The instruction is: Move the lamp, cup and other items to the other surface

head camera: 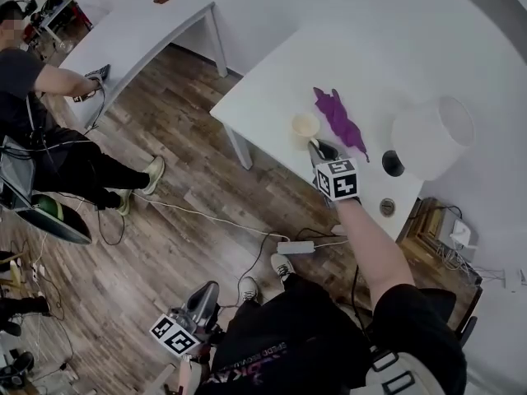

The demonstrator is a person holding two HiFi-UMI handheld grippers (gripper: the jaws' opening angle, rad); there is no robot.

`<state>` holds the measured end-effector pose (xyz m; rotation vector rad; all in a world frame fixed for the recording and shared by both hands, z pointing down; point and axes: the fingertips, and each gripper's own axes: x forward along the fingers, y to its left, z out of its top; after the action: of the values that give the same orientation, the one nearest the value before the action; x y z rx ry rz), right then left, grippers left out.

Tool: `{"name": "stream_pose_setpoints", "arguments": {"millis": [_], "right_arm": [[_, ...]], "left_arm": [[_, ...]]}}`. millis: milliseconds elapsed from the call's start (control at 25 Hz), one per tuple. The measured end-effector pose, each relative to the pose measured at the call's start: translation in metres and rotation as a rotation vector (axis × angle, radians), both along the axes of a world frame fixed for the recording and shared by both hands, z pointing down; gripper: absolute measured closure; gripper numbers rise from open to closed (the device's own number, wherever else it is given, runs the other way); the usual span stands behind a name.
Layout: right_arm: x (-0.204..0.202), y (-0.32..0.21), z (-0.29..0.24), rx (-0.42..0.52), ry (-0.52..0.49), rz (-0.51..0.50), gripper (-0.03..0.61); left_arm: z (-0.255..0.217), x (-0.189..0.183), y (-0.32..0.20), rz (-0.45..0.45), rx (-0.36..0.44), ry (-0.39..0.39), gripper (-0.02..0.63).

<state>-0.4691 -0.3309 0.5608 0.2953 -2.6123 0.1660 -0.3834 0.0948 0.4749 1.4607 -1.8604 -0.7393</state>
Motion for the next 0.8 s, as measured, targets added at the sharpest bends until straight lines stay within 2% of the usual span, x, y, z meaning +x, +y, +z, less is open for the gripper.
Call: {"name": "stream_pose_setpoints", "arguments": {"millis": [360,800], "right_arm": [[0.055,0.027,-0.038,-0.006,-0.068,0.121,0.531],[0.141,0.062,-0.069,0.014,-0.103,0.29,0.531]], "left_arm": [[-0.008,-0.004,0.016,0.138,0.045,-0.007,0.618],[-0.008,-0.001,0.023,0.326,0.109,0.009,0.618]]}}
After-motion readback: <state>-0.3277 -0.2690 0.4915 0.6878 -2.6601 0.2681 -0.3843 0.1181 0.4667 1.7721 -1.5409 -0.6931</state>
